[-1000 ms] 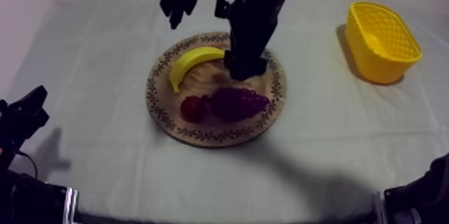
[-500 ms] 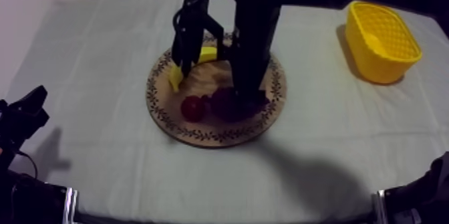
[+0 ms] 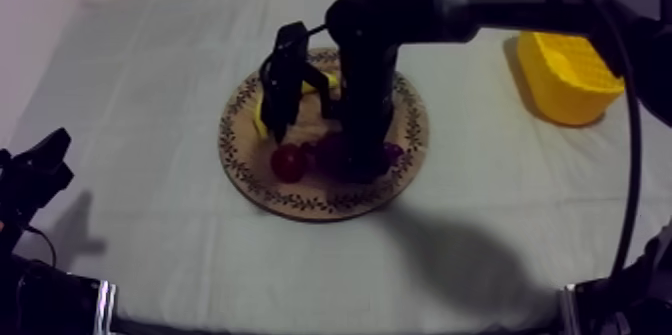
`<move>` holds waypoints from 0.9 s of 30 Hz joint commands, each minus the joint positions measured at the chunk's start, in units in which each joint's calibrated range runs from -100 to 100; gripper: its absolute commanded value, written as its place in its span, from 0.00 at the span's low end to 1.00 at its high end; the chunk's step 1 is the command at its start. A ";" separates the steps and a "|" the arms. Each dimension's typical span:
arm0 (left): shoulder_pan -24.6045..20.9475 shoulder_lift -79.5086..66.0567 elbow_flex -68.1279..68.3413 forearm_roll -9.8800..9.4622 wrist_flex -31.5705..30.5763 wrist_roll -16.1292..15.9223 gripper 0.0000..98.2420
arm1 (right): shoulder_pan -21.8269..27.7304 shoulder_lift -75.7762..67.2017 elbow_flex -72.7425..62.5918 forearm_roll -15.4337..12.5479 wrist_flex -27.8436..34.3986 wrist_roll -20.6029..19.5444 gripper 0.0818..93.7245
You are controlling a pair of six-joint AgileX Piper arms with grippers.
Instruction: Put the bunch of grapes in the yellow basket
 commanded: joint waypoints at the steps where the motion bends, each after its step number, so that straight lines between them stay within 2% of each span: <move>1: 0.00 0.00 -0.03 -0.03 -0.05 -0.01 0.00 | -0.10 0.52 0.17 -0.22 -0.26 0.14 0.70; 9: 0.00 0.00 -0.03 -0.03 -0.05 -0.01 0.00 | -0.62 2.37 -0.29 -0.31 -1.96 -0.76 0.48; 14: 0.00 0.00 -0.03 -0.03 -0.05 -0.01 0.00 | -0.65 3.44 -1.42 -0.07 -2.56 -1.09 0.39; 19: 0.00 0.00 -0.03 -0.03 -0.05 -0.01 0.00 | 0.02 2.37 -1.76 -0.12 -2.97 -0.60 0.34; 27: 0.00 0.00 -0.03 -0.03 -0.05 -0.01 0.00 | 1.85 -4.33 -1.24 0.76 -2.74 -1.09 0.33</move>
